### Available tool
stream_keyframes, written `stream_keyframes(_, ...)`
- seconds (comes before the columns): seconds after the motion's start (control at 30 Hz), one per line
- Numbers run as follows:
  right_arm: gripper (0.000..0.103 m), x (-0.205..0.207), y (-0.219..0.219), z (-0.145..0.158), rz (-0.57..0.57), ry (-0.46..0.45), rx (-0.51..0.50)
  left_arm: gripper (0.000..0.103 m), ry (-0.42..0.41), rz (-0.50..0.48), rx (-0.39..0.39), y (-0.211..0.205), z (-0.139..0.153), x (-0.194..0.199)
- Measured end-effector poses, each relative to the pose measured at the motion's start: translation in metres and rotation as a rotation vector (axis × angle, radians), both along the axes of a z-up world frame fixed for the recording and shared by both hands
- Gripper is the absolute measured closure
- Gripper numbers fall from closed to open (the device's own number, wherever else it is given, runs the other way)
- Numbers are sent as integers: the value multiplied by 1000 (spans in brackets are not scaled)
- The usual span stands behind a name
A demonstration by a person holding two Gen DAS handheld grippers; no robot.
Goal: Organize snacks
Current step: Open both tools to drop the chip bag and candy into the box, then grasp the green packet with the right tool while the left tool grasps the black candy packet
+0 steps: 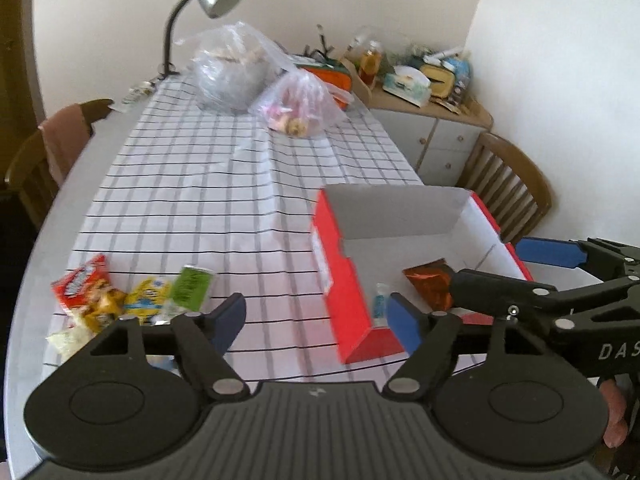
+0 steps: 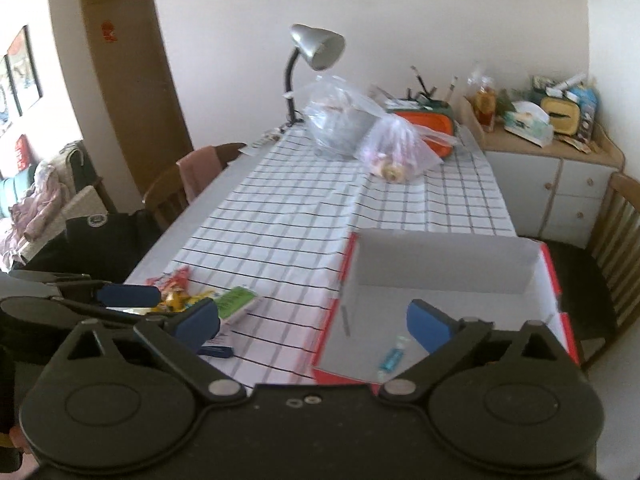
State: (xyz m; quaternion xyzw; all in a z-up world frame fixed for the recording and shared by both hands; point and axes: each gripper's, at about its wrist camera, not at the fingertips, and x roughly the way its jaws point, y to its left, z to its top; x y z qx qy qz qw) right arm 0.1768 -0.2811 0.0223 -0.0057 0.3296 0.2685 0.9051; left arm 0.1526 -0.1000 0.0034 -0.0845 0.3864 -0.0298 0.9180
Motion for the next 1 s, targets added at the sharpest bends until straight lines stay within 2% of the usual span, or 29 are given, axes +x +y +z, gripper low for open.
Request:
stream_keyframes(0.2, 0, -14, 34, -3, 32, 1, 29, 17, -9, 40, -23, 44, -2, -25)
stream_keyframes(0.37, 0, -24, 63, -13, 52, 26, 22, 17, -2, 79, -36, 84, -10, -42)
stream_keyframes(0.5, 0, -30, 85, -21, 50, 47, 11, 1, 14, 102, -65, 116, -19, -54)
stream_keyframes(0.77, 0, -29, 115, -42, 0, 105, -24, 1, 78, 182, -55, 163, -42, -70)
stream_keyframes(1.0, 0, 0, 137, -63, -43, 172, -65, 1, 170, 276, -75, 196, -71, -70)
